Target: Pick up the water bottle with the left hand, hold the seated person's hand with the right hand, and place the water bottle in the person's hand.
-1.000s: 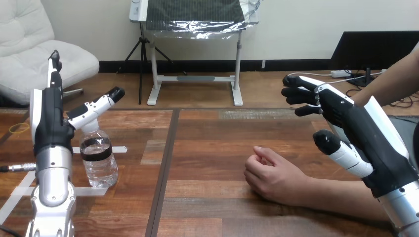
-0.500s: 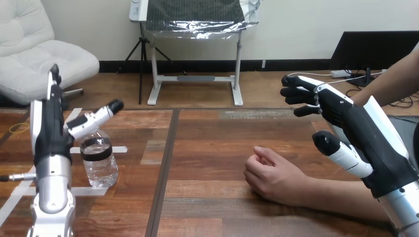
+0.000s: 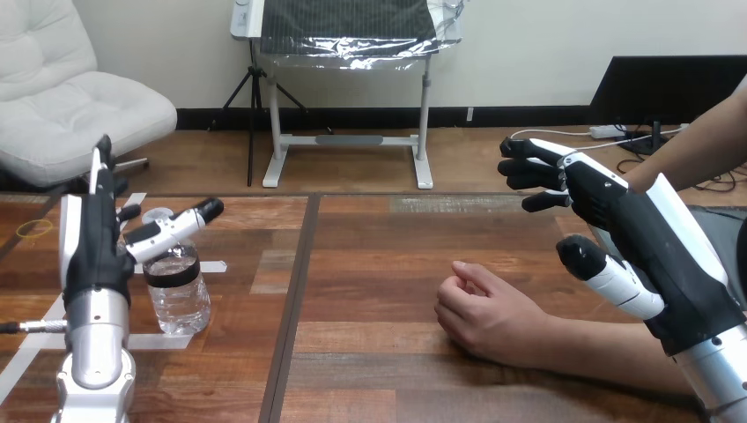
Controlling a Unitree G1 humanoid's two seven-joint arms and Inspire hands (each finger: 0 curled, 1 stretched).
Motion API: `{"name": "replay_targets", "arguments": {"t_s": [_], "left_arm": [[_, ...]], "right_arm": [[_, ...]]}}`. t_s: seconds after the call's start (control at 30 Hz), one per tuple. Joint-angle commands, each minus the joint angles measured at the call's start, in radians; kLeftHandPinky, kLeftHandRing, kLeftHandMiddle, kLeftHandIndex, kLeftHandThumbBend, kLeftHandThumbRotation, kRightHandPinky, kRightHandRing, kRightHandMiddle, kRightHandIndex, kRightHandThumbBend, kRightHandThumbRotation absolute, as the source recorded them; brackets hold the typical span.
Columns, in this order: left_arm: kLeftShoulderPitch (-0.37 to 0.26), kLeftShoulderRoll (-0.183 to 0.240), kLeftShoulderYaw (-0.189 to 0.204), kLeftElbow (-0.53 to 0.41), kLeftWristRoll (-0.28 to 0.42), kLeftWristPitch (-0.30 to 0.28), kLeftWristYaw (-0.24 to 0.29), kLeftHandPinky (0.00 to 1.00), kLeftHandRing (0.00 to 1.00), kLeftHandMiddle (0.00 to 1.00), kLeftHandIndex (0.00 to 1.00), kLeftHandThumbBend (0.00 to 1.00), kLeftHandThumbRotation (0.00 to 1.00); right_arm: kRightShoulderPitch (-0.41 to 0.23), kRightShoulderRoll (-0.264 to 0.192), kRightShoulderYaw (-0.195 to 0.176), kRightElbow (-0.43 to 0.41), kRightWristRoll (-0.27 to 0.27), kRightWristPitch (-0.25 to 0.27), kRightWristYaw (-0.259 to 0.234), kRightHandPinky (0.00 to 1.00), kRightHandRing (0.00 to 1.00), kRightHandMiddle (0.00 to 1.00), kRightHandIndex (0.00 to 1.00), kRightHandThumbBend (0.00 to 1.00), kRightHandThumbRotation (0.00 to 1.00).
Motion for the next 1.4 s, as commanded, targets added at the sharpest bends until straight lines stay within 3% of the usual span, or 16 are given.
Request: {"name": "replay_targets", "arguments": {"t_s": [0.0, 0.77, 1.37], "left_arm": [[-0.052, 0.016, -0.013, 0.022, 0.006, 0.008, 0.000, 0.84, 0.96, 0.99, 1.00, 1.00, 0.24], [-0.066, 0.003, -0.022, 0.085, -0.017, 0.026, -0.029, 0.94, 1.00, 1.00, 1.00, 1.00, 0.23], [-0.080, 0.003, -0.037, 0.136, -0.001, 0.059, -0.026, 0.93, 1.00, 1.00, 1.00, 1.00, 0.25]], "right_arm": [[-0.031, -0.006, -0.005, -0.037, 0.014, -0.005, -0.003, 0.71, 0.79, 0.81, 0.84, 1.00, 1.00], [-0.018, -0.012, -0.011, -0.060, 0.022, 0.017, -0.001, 0.71, 0.80, 0.82, 0.85, 1.00, 1.00], [-0.017, -0.014, -0.011, -0.061, 0.019, 0.015, -0.002, 0.71, 0.81, 0.82, 0.85, 1.00, 1.00]]}}
